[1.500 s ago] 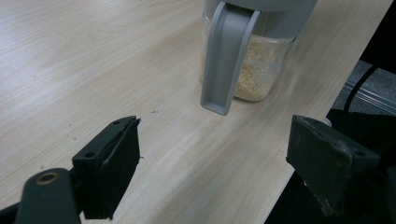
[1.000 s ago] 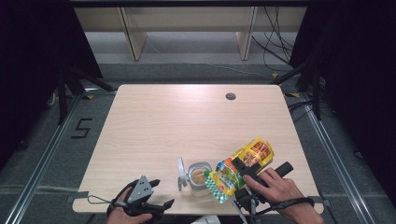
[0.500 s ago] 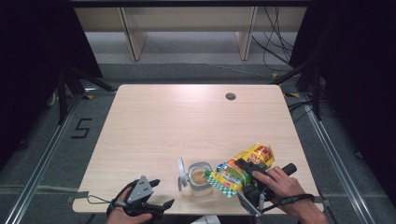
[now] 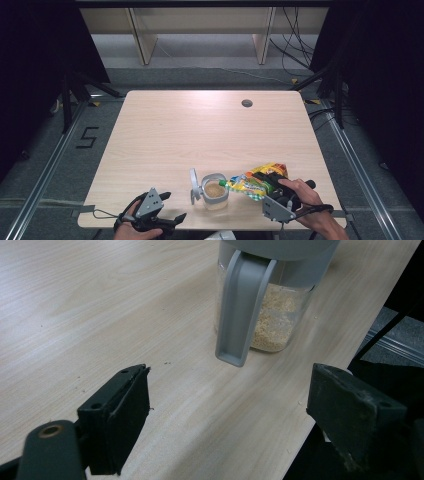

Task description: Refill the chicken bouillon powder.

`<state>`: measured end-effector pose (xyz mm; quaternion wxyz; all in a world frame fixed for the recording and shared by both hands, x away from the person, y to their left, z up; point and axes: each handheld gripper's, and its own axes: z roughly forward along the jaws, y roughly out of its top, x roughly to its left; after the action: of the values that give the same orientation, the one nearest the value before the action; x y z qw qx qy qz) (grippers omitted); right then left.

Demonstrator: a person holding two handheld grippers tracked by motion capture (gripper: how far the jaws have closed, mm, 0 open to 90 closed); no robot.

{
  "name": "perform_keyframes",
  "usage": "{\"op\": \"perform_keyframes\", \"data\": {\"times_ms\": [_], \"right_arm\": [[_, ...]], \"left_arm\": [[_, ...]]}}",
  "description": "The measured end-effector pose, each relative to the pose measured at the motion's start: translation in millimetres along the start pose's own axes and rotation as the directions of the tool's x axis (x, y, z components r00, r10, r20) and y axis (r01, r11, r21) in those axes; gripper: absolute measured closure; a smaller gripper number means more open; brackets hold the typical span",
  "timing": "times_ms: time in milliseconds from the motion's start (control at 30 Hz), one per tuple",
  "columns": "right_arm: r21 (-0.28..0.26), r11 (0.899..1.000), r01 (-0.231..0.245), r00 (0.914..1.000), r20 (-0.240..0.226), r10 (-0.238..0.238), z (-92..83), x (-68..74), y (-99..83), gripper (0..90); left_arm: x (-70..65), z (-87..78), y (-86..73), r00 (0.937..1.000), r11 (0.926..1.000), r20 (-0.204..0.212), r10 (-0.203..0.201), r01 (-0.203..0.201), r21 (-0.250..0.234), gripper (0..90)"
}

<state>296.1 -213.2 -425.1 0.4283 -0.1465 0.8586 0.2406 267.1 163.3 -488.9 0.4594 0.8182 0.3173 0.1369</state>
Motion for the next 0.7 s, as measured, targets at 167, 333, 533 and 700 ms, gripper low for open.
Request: {"op": "perform_keyframes", "data": {"times_ms": [167,333,533,700], "right_arm": [[-0.099,0.98,-0.172,0.9849,-0.001,0.173,-0.7,1.8,-13.1,63.6],[-0.166,0.919,-0.358,0.9336,-0.039,0.356,2.1,6.5,-28.5,64.7],[-0.221,0.831,-0.511,0.8556,-0.037,0.516,3.7,8.2,-47.3,66.6],[-0.262,0.75,-0.607,0.7837,-0.04,0.62,4.5,9.8,-60.6,68.2]], "left_arm": [[-0.4,-0.9,0.5,1.0,1.0,-0.001,-0.001,0.001,0.003,16.6],[-0.1,-1.2,0.8,1.0,1.0,0.004,-0.002,0.002,0.008,16.6],[-0.5,-0.2,0.4,1.0,1.0,-0.005,0.001,-0.001,-0.001,16.6],[-0.4,-0.6,0.7,1.0,1.0,-0.004,0.001,-0.001,0.003,16.6]]}}
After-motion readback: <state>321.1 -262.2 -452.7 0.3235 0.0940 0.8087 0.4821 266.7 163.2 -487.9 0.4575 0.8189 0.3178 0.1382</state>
